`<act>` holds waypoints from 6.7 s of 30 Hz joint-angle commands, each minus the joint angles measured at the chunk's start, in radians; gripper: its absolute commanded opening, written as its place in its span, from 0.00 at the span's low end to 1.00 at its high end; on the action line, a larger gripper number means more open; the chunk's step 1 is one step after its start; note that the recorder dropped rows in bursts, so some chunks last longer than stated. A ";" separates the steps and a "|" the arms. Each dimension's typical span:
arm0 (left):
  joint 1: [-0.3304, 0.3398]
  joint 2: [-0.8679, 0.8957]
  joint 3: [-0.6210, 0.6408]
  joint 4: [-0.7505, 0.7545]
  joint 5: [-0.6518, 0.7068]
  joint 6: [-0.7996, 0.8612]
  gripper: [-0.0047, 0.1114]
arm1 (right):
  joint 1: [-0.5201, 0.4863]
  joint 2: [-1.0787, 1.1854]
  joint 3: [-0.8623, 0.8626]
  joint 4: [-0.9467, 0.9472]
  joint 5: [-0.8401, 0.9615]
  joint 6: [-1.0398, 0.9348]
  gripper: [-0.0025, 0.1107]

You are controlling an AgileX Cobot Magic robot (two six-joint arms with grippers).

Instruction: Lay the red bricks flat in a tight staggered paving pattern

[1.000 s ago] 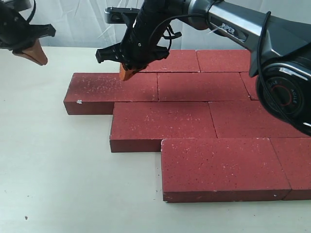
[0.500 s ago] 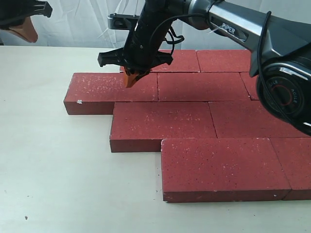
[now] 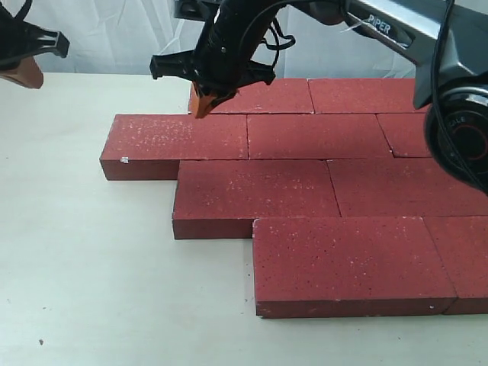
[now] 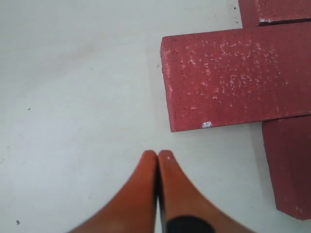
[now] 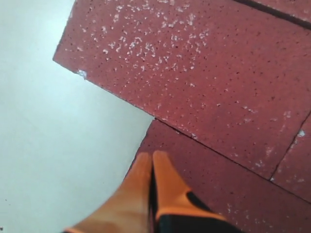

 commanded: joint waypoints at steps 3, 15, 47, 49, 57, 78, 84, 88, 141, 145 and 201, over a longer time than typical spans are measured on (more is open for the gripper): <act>-0.003 -0.084 0.088 0.012 -0.058 -0.006 0.04 | -0.036 -0.020 -0.006 -0.002 0.005 0.017 0.02; -0.003 -0.103 0.101 0.048 -0.086 -0.076 0.04 | -0.120 -0.187 0.288 -0.168 0.005 0.017 0.02; -0.003 -0.103 0.101 0.054 -0.091 -0.089 0.04 | -0.620 -0.848 1.082 -0.264 -0.219 -0.118 0.02; -0.003 -0.103 0.101 0.054 -0.091 -0.089 0.04 | -0.618 -0.904 1.126 -0.270 -0.242 -0.115 0.02; -0.003 -0.103 0.101 0.054 -0.091 -0.089 0.04 | -0.618 -1.119 1.275 -0.300 -0.340 -0.115 0.02; -0.003 -0.103 0.101 0.054 -0.091 -0.089 0.04 | -0.618 -1.891 1.734 -0.301 -0.705 -0.115 0.02; -0.003 -0.103 0.101 0.054 -0.091 -0.089 0.04 | -0.618 -1.962 1.748 -0.301 -0.716 -0.115 0.02; -0.003 -0.103 0.101 0.054 -0.091 -0.089 0.04 | -0.618 -1.962 1.748 -0.301 -0.716 -0.115 0.02; -0.003 -0.103 0.101 0.057 -0.120 -0.088 0.04 | -0.618 -2.304 2.213 -0.305 -0.903 -0.115 0.02; -0.003 -0.103 0.101 0.057 -0.120 -0.088 0.04 | -0.618 -2.304 2.213 -0.305 -0.903 -0.115 0.02; 0.159 -0.761 0.645 0.129 -0.400 -0.089 0.04 | -0.618 -2.304 2.213 -0.295 -0.897 -0.115 0.02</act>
